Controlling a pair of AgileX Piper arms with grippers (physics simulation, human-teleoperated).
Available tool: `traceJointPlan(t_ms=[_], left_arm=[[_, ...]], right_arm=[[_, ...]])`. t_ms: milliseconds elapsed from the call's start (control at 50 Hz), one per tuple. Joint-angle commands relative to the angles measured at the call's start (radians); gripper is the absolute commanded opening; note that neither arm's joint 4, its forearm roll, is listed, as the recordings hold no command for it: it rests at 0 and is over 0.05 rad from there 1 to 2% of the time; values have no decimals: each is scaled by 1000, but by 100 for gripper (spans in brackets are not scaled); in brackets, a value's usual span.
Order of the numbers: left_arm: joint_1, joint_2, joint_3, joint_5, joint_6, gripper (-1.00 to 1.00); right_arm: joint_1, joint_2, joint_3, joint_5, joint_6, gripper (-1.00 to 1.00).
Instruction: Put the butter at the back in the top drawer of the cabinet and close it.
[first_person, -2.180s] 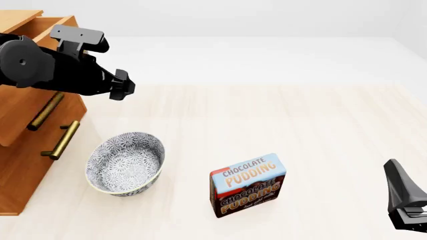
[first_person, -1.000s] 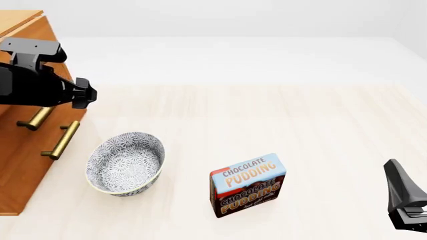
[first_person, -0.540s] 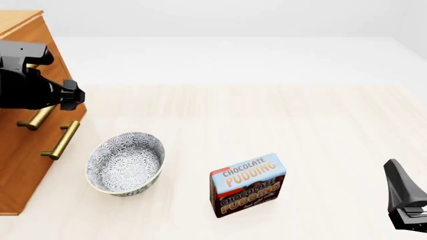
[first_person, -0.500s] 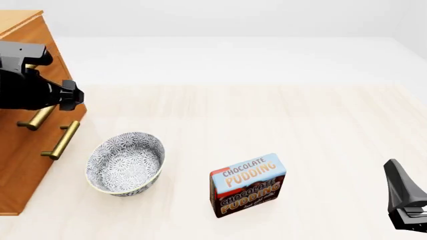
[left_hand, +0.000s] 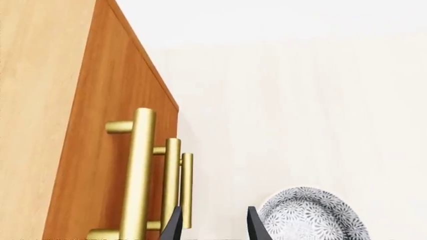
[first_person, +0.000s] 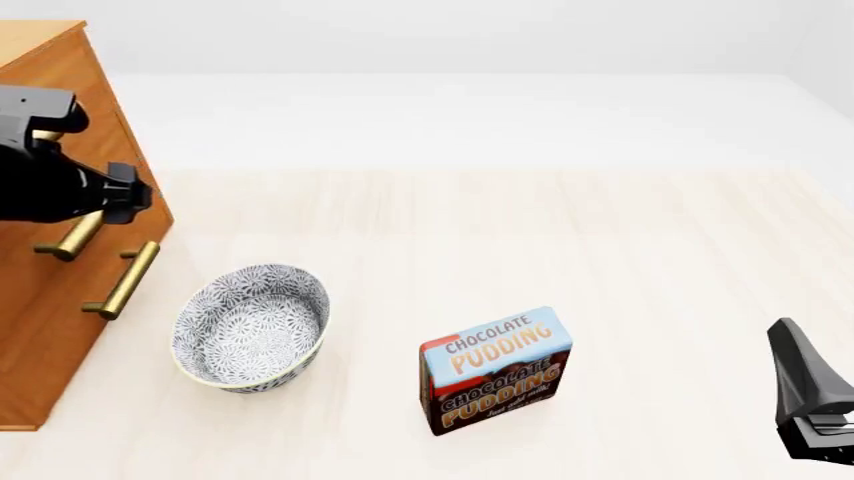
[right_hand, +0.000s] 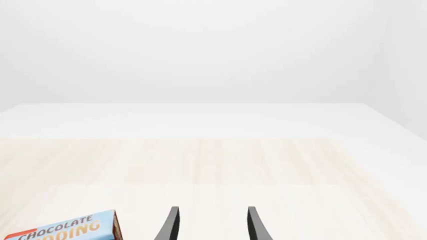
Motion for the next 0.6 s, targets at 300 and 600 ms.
traceJointPlan(t_ms=[300, 600], left_arm=[[-8, -73, -23, 52, 3, 100], [-85, -182, -59, 143, -7, 100]], right_arm=[[0, 0, 0, 0, 0, 100], [0, 0, 0, 0, 0, 100]])
